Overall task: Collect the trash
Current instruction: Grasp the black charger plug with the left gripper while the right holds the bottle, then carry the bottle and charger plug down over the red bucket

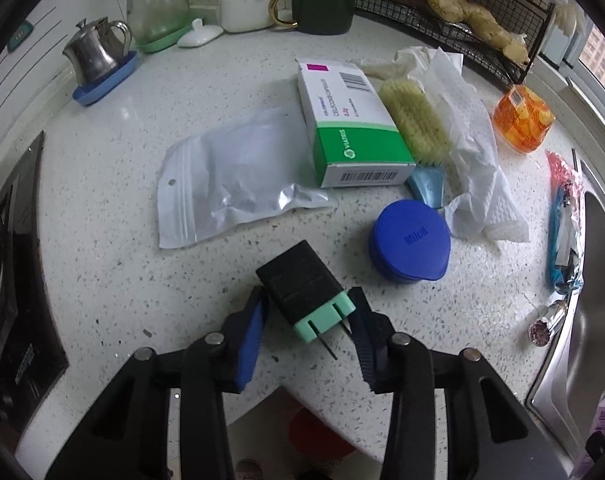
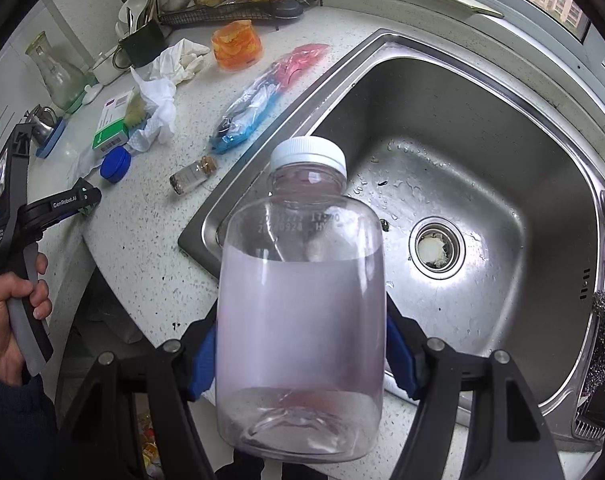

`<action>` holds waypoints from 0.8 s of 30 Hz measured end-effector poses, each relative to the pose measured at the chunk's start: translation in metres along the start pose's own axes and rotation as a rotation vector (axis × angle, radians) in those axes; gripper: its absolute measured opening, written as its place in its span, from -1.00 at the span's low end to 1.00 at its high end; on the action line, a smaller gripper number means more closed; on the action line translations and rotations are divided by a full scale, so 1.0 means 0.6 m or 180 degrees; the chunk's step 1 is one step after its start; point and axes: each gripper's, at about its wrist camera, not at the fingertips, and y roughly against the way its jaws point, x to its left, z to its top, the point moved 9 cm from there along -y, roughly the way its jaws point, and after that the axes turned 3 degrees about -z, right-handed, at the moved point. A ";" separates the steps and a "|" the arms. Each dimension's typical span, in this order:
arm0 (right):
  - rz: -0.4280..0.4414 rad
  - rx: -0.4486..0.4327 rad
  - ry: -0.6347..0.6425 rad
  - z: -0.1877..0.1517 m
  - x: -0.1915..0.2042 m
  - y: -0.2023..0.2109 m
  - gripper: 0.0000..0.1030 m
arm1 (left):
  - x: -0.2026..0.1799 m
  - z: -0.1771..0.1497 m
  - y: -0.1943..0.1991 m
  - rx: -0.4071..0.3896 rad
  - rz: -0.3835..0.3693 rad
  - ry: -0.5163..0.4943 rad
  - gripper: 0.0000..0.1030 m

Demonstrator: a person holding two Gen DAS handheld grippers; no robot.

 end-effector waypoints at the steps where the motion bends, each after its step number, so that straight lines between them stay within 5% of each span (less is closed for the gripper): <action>1: -0.0004 -0.0002 -0.0004 -0.001 0.000 0.001 0.30 | -0.002 0.001 0.000 -0.0007 -0.0013 -0.0005 -0.36; 12: -0.0041 -0.0050 -0.0020 -0.013 0.009 0.021 0.30 | -0.015 -0.034 0.046 -0.0074 -0.0135 -0.0285 -0.43; 24: -0.0080 -0.0260 -0.0004 -0.068 0.083 0.089 0.30 | -0.013 -0.130 0.191 -0.0187 -0.0506 -0.0784 -0.43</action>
